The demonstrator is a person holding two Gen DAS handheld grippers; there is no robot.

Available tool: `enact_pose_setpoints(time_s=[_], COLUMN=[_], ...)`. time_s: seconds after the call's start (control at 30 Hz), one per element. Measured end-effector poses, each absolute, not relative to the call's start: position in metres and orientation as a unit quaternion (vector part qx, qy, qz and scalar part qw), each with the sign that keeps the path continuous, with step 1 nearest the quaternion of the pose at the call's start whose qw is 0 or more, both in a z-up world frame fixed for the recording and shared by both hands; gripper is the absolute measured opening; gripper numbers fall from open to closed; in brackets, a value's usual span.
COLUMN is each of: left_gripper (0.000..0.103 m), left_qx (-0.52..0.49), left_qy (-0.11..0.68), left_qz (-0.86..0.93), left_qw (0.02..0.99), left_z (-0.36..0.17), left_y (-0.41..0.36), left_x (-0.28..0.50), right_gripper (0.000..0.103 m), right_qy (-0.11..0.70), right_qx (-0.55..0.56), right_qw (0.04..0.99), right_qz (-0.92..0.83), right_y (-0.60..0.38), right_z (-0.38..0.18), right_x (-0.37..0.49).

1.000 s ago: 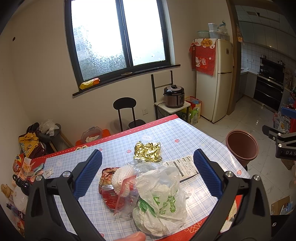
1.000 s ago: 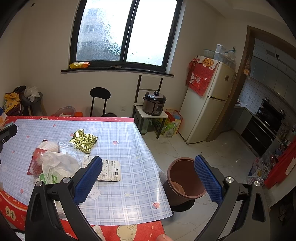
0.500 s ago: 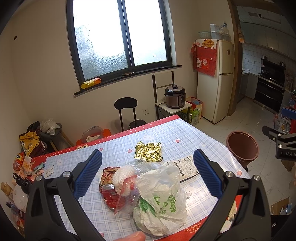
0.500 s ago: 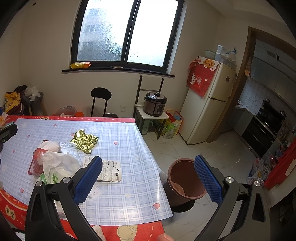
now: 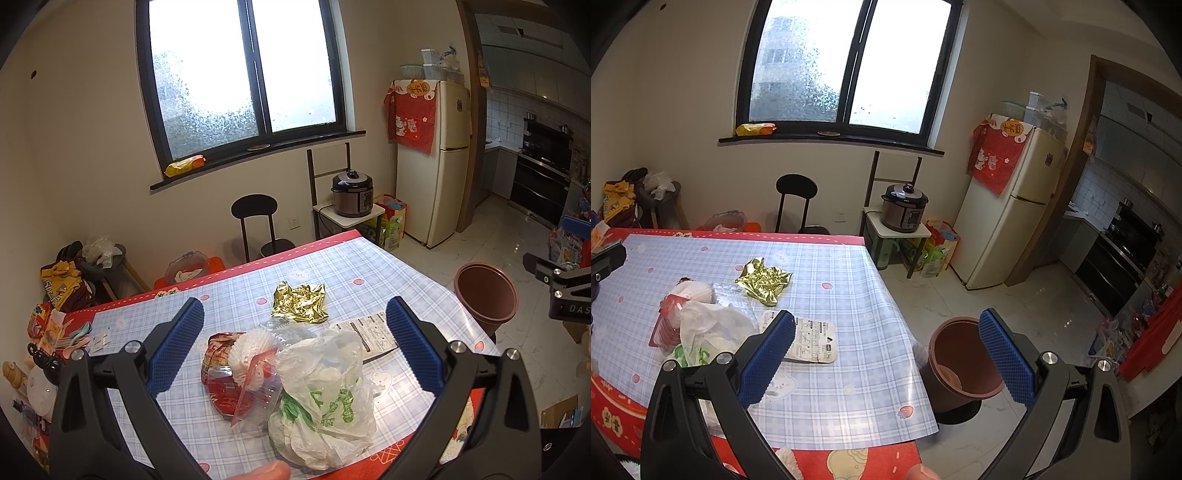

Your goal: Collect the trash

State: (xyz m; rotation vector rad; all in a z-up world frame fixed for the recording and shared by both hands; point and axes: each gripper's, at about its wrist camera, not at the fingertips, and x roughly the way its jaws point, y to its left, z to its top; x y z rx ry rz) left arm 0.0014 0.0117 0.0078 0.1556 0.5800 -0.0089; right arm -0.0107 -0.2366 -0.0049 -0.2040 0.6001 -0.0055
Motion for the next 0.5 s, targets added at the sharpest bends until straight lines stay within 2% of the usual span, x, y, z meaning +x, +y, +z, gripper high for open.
enact_pose_setpoints(time_s=[0.5], left_gripper=[0.097], left_qx=[0.072], left_qy=[0.282], left_qz=[-0.002], left_qw=[0.957], left_z=[0.0056], left_y=[0.0201], left_x=[-0.0015], right_gripper=[0.098], right_qy=[0.304], right_qx=[-0.097], right_qw=[0.948], right_qz=[0.009], right_y=[-0.2302], right_z=[-0.0078], right_x=[-0.0084])
